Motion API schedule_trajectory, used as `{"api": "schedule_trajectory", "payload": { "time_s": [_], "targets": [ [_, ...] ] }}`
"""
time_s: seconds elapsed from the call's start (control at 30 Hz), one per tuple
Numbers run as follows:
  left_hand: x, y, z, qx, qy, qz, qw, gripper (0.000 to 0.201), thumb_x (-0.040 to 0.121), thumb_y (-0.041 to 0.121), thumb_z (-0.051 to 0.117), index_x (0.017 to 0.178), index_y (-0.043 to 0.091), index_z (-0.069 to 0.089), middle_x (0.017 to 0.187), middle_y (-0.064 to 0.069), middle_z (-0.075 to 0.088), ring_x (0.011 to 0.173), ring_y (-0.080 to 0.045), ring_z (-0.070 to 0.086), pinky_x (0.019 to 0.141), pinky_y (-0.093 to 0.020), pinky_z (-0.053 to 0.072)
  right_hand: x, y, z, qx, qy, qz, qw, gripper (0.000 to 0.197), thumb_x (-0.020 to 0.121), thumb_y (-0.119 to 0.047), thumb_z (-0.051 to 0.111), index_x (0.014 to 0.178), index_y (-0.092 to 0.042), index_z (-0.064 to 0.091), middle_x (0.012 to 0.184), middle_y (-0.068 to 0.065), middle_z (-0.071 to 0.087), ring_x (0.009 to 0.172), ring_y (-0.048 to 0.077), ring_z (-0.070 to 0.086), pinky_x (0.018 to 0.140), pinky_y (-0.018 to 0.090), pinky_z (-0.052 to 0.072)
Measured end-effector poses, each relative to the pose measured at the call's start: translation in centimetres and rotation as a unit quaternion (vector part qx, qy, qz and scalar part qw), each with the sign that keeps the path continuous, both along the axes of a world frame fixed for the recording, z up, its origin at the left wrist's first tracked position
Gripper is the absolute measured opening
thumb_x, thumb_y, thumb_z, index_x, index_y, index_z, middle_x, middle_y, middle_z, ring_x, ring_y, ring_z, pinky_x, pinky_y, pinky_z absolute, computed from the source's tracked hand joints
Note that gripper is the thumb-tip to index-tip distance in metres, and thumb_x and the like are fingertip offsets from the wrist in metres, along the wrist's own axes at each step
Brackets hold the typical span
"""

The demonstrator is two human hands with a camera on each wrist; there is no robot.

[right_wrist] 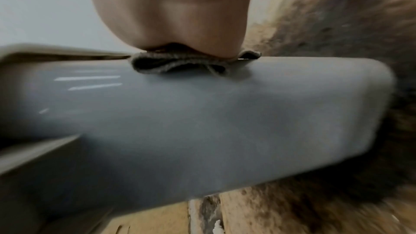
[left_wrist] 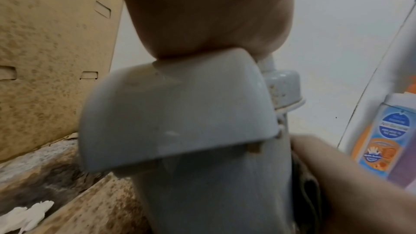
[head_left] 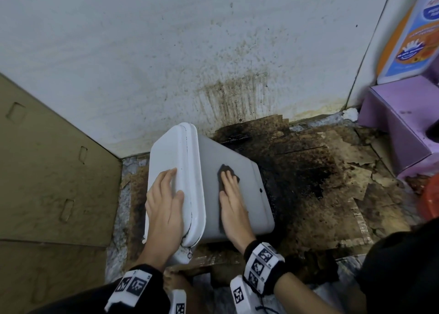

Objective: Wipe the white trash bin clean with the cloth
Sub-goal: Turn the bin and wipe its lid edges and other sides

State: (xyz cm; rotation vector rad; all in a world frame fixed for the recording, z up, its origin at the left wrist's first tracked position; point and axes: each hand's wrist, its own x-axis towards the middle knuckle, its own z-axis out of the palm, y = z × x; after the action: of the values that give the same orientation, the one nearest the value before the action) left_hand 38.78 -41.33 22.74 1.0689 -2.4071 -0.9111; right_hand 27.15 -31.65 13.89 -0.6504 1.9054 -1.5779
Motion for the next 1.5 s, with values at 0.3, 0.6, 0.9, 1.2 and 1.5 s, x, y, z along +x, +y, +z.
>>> {"api": "schedule_trajectory", "payload": {
  "time_s": [0.3,0.6,0.9,1.2,1.5],
  "targets": [
    [-0.1,0.1,0.1,-0.001,-0.003,-0.003,1.0,0.051,0.102,0.039,0.029,0.153,0.037,0.033,0.148,0.026,0.026,0.134,0.022,0.009,0.117,-0.031,0.013,0.3,2.9,-2.5,-0.065,0.13,0.032,0.989,0.053,0.11,-0.009,0.035,0.16,-0.026,0.03,0.168,-0.013,0.023,0.156,0.006,0.014,0.127,0.024,0.01],
    [-0.7,0.6,0.2,-0.003,0.001,-0.005,1.0,0.05,0.102,0.037,0.031,0.152,0.038,0.035,0.153,0.021,0.029,0.134,0.021,0.009,0.119,-0.029,0.012,-2.8,5.1,-10.3,0.107,-0.06,-0.115,0.986,0.05,0.109,-0.012,0.034,0.157,-0.025,0.031,0.167,-0.007,0.022,0.156,0.015,0.016,0.129,0.036,0.009],
    [-1.2,0.5,-0.2,-0.033,-0.001,-0.009,0.999,0.05,0.103,0.037,0.03,0.153,0.035,0.035,0.155,0.017,0.029,0.132,0.022,0.01,0.114,-0.019,0.008,0.5,2.4,-1.9,-0.034,-0.011,-0.043,0.998,0.05,0.11,-0.019,0.039,0.157,-0.035,0.033,0.164,-0.024,0.025,0.151,-0.01,0.012,0.125,0.023,0.009],
    [-1.7,1.0,-0.3,-0.052,-0.002,-0.017,0.998,0.057,0.1,0.048,0.023,0.153,0.033,0.036,0.157,0.013,0.032,0.139,0.0,0.021,0.12,-0.029,0.015,0.5,1.9,2.3,-0.103,-0.038,-0.114,0.987,0.04,0.106,-0.008,0.046,0.14,-0.024,0.06,0.142,-0.015,0.06,0.135,0.0,0.051,0.119,0.036,0.039],
    [-4.5,4.2,0.9,-0.094,-0.038,-0.037,0.994,0.061,0.103,0.049,0.015,0.157,0.029,0.032,0.162,0.007,0.029,0.147,-0.014,0.024,0.123,-0.042,0.021,-3.2,2.6,9.9,-0.153,-0.068,-0.067,0.984,0.037,0.109,-0.018,0.044,0.143,-0.027,0.056,0.138,-0.019,0.062,0.13,0.0,0.055,0.114,0.037,0.044]
  ]
}}
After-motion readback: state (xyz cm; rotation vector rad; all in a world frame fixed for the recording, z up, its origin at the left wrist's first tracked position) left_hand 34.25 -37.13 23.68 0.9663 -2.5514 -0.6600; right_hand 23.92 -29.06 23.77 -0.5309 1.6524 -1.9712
